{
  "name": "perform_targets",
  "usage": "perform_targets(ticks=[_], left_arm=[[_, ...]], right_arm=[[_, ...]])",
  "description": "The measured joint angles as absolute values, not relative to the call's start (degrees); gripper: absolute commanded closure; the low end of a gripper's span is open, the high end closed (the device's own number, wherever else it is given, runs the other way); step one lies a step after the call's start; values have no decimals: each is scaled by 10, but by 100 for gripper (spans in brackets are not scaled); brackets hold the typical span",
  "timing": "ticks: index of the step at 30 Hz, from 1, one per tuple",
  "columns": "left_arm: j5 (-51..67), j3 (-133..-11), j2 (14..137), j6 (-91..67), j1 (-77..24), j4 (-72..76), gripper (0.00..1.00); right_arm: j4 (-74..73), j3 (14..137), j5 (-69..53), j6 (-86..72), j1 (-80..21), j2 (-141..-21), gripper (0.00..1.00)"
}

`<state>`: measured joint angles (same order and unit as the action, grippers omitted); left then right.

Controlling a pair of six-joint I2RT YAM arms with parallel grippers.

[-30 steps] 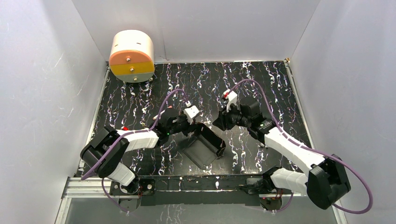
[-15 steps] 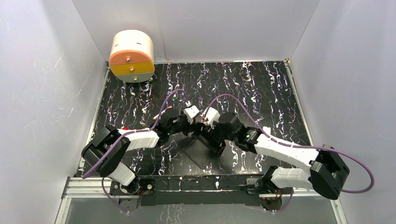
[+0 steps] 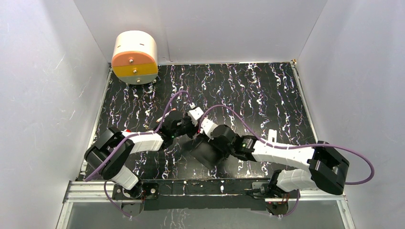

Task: Fold the paper box
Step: Fold the paper box at the center of the board.

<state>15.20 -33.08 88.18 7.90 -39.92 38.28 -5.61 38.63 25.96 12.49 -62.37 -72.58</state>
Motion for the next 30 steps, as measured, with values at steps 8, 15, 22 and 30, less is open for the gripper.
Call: perform_targets(ticks=[8,15,22,30], left_arm=[[144,-337,897,74,-399,403,100],[141,-337,898,73,-399,400,100],[141,-337,898,75,-399,400,100],[142,-338,898,74,-399,399,100]], right_arm=[[-43,386,303,166,-635,-728,76],[-22,387,325,189,-638,-736,64],[6,387,339,199,-638,-736,72],[10,387,338,205,-639,-737,100]])
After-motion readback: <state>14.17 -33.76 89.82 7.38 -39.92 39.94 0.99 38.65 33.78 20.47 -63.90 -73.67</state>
